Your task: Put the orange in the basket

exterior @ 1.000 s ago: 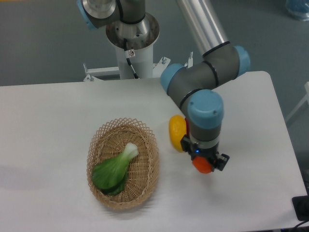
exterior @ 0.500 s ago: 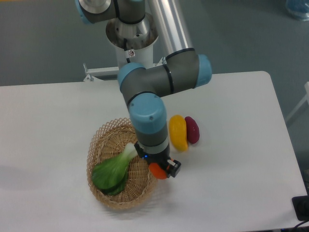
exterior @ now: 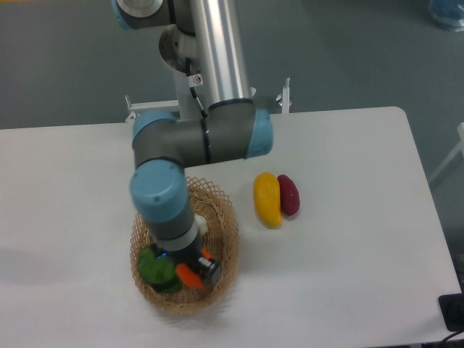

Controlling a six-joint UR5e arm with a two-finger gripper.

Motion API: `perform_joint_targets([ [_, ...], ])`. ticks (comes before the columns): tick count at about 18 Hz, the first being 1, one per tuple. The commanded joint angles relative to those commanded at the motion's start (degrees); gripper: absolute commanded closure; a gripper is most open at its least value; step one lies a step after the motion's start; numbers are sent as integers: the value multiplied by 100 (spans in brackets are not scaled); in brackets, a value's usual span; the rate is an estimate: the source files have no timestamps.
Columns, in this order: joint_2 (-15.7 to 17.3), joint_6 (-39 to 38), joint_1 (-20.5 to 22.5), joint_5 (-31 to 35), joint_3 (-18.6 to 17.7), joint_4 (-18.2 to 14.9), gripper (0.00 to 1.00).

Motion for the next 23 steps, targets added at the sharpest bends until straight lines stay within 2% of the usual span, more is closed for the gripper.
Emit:
perform_joint_targets([
  [2, -9, 0, -71, 0, -18, 0, 21],
  [6, -9, -9, -106, -26, -70, 0, 0],
  [12, 61, -26, -133, -53, -237, 114, 0],
  [15, 70, -26, -71, 0, -246, 394, 0],
  [18, 175, -26, 192, 0, -238, 650, 0],
  [23, 378, 0, 675, 0, -229, 676, 0],
])
